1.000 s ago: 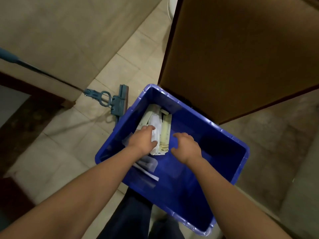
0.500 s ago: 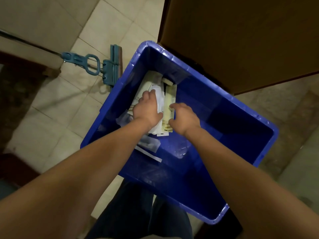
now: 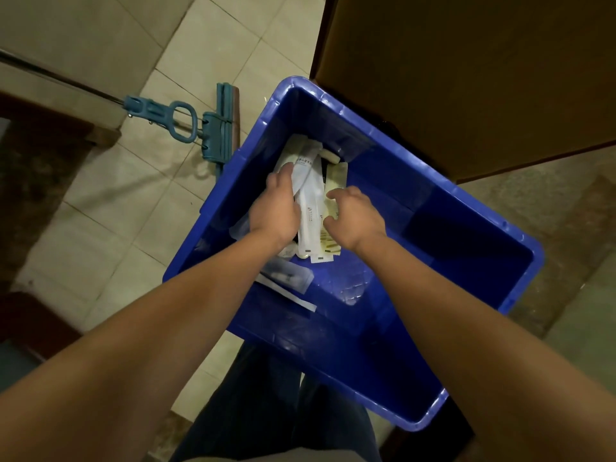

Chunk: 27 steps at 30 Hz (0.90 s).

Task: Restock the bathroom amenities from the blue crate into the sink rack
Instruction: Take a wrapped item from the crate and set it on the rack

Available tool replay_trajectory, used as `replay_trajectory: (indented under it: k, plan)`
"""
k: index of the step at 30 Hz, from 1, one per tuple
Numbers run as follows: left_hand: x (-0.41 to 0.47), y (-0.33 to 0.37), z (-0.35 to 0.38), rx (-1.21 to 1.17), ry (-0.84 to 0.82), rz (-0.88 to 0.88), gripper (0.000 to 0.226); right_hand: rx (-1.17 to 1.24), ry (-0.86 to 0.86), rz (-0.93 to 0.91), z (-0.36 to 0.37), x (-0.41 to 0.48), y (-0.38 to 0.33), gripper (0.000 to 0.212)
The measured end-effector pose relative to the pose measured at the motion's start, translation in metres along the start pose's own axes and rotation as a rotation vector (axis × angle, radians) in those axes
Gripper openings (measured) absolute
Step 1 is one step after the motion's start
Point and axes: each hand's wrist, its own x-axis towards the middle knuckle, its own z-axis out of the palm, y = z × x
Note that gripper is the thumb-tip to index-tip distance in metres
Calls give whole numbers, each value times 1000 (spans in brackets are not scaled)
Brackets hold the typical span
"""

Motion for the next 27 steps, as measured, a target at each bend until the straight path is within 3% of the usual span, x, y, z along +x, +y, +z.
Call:
replay_trajectory:
  k: [6,11,16,19,22,27]
  plan:
    - [-14,-18,-5,15,23,-53,68,8,8,-24,7,8,-19,54]
    - [-15,-23,2,26,-51,-110,79,-15,12,21,22,19,-28,47]
    - [-11,-27,3,-25,-66,-112,81,-34,41,59,33,33,-30,69]
    - [-10,-31,2,-54,-58,-108,81,-8,85,88,36,40,-32,71]
    - [-9,-31,2,-53,-63,-104,82,33,148,71,39,44,-34,65]
    - [-11,-33,3,-72,-58,-95,83,115,132,160,39,50,-38,35]
